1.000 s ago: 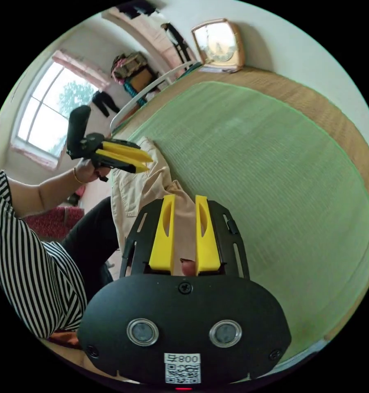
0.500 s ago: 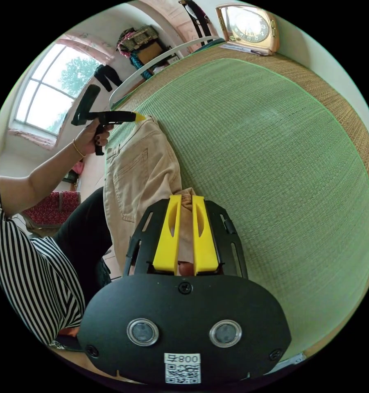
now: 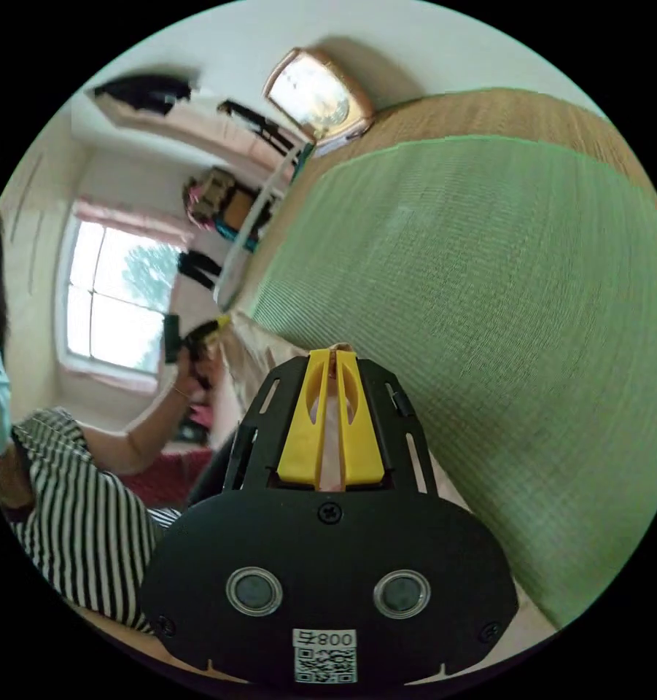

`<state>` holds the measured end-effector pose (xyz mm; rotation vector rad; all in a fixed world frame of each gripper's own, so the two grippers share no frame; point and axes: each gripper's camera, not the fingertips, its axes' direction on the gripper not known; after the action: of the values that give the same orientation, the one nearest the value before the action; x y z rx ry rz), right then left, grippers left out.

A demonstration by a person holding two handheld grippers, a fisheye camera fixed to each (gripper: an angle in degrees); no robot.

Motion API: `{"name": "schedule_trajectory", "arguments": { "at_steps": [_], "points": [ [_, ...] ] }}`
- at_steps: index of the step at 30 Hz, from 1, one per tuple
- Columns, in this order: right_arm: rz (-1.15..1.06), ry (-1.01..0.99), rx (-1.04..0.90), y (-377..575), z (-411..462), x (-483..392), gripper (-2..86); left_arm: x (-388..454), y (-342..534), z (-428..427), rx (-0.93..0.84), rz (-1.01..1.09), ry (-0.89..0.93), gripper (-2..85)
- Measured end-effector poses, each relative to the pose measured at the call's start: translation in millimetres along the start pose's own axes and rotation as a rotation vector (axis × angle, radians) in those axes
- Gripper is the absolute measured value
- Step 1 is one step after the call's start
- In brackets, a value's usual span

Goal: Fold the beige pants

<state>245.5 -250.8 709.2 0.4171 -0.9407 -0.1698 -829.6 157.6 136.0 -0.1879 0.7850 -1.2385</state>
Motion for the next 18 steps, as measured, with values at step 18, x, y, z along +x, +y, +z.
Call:
{"name": "schedule_trajectory", "arguments": {
  "at_steps": [18],
  "points": [
    [0.140,-0.030,0.121,1.8,-9.6,12.9,0.4,3.6,47.8,29.7,0.013,0.070,-0.230,0.9]
  ]
}}
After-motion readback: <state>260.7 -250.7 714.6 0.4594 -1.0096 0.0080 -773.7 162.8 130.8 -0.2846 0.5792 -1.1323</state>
